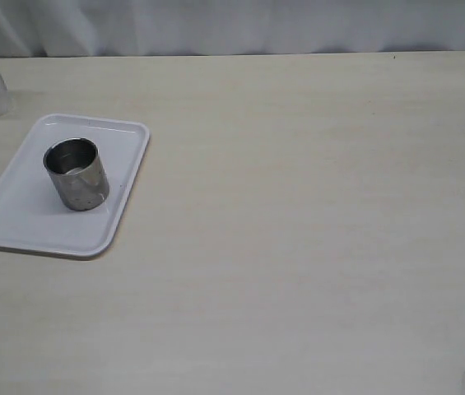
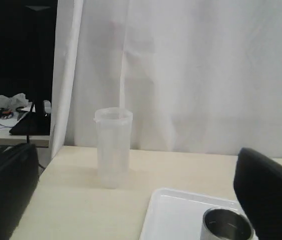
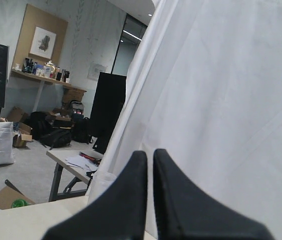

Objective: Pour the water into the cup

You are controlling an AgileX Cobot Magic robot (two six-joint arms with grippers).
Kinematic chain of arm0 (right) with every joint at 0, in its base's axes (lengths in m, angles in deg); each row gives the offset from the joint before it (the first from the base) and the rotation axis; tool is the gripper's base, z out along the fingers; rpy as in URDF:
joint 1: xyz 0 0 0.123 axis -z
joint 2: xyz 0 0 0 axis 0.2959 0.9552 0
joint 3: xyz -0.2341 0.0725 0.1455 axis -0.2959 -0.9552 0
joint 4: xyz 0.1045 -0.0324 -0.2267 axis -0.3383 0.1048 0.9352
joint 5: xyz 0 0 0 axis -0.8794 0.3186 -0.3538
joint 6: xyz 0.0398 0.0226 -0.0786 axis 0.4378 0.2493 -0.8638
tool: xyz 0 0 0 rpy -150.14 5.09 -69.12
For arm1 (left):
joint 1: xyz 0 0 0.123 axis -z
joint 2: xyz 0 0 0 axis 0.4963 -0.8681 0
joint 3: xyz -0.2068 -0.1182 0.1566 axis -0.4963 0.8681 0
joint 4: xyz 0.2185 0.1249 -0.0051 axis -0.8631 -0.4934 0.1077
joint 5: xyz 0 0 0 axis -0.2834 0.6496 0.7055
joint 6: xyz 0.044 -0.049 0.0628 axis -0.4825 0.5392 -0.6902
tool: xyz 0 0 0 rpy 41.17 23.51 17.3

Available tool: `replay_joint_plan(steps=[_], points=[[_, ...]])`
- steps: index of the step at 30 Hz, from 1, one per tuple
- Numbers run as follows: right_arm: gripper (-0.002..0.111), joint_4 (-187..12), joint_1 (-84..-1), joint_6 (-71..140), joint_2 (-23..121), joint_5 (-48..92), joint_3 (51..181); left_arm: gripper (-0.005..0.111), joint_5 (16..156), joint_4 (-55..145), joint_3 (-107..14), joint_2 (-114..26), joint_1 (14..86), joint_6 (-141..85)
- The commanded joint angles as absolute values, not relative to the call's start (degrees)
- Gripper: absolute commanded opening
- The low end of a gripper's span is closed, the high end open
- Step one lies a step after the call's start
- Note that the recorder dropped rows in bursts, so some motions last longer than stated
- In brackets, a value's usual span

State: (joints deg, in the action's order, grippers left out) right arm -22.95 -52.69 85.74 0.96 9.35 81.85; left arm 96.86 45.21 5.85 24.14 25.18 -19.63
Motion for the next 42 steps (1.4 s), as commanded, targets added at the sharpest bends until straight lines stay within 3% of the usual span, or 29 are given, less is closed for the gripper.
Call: replay_joint_plan(steps=[1,13,27,42], points=[[0.004,-23.61,-52.4,86.03,0.67,9.71,81.75,0.105,94.66,44.55,8.88,24.31,25.51,-19.27],[0.004,-23.61,-52.4,86.02,0.67,9.6,81.75,0.105,89.68,44.22,14.35,25.53,25.51,-19.27],[0.004,-23.61,-52.4,86.02,0.67,9.6,81.75,0.105,103.37,41.11,14.35,25.53,25.51,-20.94],[0.004,-23.61,-52.4,86.02,0.67,9.6,81.75,0.105,103.12,41.33,14.35,25.53,25.51,-20.96]])
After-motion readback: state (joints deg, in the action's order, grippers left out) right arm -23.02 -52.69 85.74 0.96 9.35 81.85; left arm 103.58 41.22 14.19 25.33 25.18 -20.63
